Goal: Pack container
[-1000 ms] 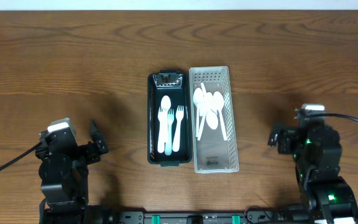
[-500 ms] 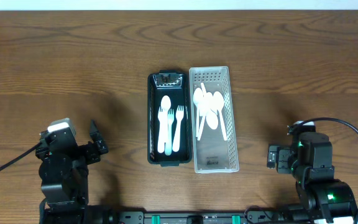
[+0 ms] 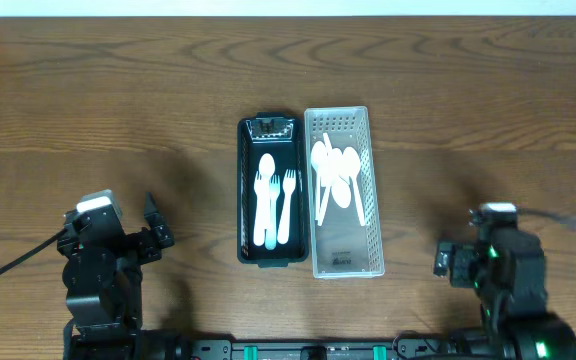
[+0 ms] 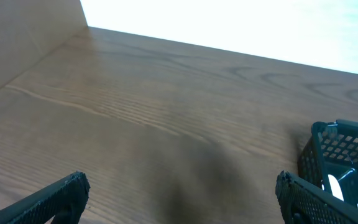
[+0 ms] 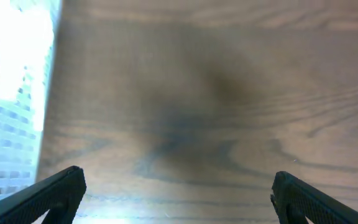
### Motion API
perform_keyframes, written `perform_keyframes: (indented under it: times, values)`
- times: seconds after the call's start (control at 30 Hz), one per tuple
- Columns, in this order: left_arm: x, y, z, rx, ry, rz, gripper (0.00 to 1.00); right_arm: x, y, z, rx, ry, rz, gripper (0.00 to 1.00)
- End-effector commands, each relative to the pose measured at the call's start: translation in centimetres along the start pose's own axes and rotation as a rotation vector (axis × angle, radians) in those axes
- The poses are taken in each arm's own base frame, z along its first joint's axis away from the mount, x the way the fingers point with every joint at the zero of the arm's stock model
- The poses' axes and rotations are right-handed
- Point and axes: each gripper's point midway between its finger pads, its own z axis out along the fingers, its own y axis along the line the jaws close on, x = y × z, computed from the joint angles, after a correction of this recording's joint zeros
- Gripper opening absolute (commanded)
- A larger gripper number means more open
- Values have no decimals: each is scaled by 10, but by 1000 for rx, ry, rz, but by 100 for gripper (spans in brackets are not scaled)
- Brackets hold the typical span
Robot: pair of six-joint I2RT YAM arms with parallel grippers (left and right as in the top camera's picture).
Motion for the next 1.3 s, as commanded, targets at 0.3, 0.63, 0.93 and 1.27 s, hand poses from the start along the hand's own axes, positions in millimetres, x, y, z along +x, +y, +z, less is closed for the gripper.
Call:
perform_keyframes:
  times: [0.3,0.63,0.93,1.27]
  values:
    - [-1,1,0,-7,-7,13,98,-27,15,10,-109,-449,62,99]
    - [-1,1,0,-7,-6,12,98,-59,22,21,-93,-761,-41,99]
    - [-1,1,0,-7,-7,12,98,-49,26,30,-111,-708,-62,99]
    - [-1,1,0,-7,-7,12,98,-49,27,29,-115,-709,-59,99]
